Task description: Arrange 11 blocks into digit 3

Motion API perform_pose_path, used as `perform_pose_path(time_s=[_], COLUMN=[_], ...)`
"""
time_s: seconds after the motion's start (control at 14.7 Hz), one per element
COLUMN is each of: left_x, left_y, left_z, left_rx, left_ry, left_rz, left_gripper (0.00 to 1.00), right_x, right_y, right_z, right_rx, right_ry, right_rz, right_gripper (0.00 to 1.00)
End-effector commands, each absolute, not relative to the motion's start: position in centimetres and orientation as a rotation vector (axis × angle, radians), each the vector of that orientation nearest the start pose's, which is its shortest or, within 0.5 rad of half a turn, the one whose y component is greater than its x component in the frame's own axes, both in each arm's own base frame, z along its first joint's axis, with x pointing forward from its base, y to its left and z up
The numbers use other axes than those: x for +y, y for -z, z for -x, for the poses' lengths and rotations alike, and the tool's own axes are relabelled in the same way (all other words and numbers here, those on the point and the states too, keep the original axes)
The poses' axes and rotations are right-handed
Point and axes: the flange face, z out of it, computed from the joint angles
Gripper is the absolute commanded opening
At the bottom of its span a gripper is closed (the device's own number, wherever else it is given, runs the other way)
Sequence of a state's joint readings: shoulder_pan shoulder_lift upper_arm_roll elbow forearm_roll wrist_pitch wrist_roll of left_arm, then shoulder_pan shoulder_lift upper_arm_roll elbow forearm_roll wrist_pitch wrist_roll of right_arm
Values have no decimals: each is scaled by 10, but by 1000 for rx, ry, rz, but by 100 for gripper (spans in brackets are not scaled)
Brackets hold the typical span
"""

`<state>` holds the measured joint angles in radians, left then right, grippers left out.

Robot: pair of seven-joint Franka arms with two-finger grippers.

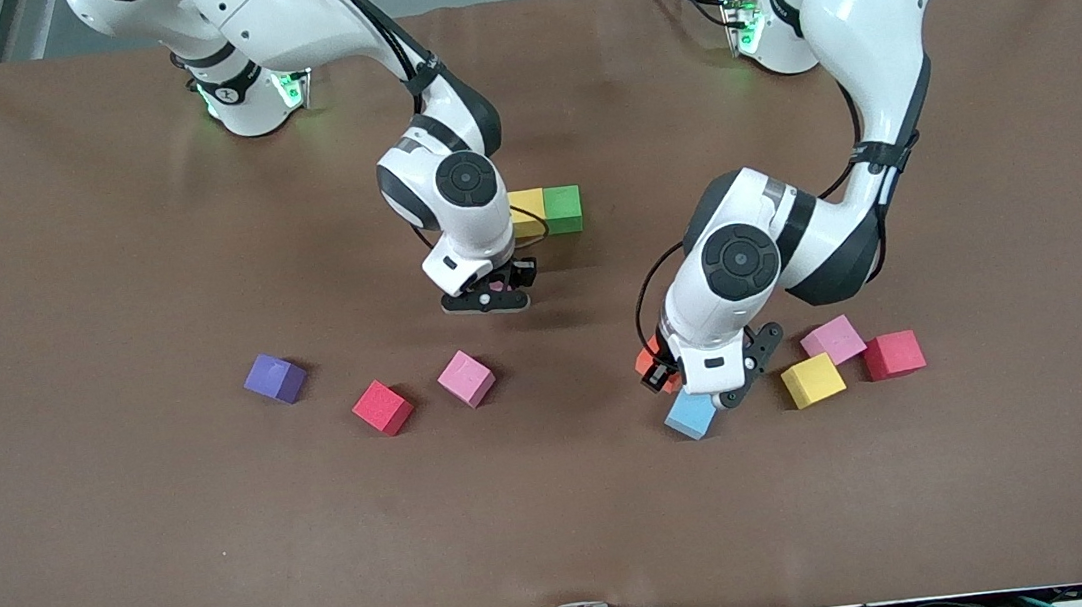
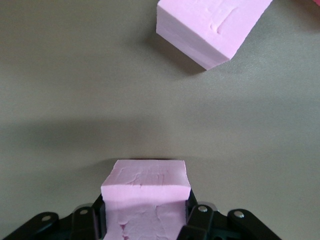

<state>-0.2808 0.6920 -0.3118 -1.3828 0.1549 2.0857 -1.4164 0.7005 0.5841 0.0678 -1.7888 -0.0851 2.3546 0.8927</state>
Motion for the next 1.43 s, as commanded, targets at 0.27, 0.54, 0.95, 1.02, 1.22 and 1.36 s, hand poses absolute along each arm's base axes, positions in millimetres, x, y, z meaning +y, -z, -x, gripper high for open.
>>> perform_pose_path(time_s=[0.27, 0.54, 0.95, 1.02, 1.22, 1.36], left_x=[-368, -369, -386, -388, -394, -405], left_y=[-329, -330, -323, -320, -318, -313], left_z=[-623, -623, -607, -603, -597, -589], left_rx=[-1360, -1368, -1508, -1525, -1601, -1587], left_ry=[-73, -73, -114, -116, -114, -129], left_rz=[2860, 2858, 2760, 2740, 2685, 2687], left_gripper=[2, 2, 2, 2, 4, 4], right_x=[445, 444, 443, 443, 443, 443], right_y=[-213, -212, -209, -209, -209, -209], right_z=[-474, -473, -472, -472, -472, -472], right_rx=[42, 27, -1, -1, 1, 0], right_ry=[26, 25, 36, 36, 36, 36], right_rz=[3160, 3160, 3152, 3152, 3152, 3150], right_gripper=[15, 15, 15, 15, 15, 15])
